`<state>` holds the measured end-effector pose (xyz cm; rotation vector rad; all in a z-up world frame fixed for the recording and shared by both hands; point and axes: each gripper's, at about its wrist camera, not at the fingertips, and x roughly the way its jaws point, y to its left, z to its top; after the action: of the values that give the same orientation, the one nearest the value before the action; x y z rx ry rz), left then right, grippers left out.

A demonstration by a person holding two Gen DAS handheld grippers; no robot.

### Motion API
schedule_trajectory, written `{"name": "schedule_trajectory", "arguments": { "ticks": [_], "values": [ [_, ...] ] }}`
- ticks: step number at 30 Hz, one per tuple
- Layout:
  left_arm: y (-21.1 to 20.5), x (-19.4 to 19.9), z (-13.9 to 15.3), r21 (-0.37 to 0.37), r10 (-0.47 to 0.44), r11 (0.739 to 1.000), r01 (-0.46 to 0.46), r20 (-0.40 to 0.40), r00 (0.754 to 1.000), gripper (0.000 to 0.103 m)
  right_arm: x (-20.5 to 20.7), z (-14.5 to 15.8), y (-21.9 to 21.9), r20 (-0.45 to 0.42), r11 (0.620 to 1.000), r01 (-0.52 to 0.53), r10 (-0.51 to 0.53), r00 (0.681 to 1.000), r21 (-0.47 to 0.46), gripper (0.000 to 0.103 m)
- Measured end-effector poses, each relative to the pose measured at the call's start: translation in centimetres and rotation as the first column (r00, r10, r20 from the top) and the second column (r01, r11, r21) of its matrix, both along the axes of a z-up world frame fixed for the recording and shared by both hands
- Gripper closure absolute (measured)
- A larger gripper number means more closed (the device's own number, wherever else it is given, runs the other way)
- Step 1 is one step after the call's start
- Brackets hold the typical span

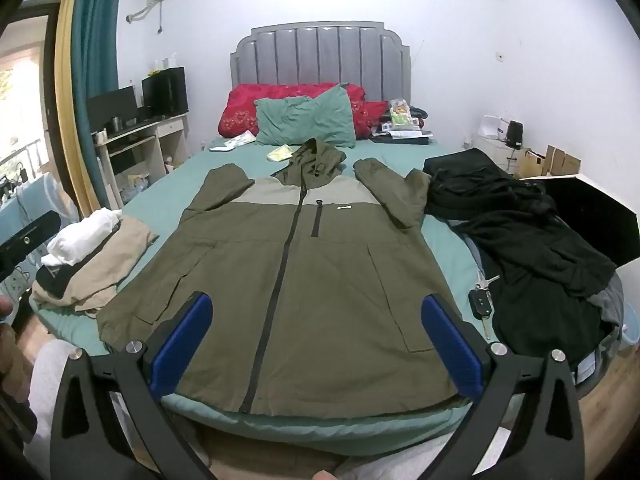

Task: Fold large clothes

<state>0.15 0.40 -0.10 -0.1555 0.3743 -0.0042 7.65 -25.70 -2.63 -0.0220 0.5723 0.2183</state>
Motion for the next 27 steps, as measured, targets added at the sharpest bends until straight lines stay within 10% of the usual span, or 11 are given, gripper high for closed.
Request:
{"name": "schedule_trajectory", "arguments": {
  "ticks": [27],
  "values": [
    [-0.60, -0.32, 0.29, 0.001, -0.018, 1.000, 0.018, 0.028, 0.999, 0.030, 0.10, 0.14, -0.07, 0.004, 1.000, 0.000, 0.000, 1.000, 0.004, 0.001]
  ]
}}
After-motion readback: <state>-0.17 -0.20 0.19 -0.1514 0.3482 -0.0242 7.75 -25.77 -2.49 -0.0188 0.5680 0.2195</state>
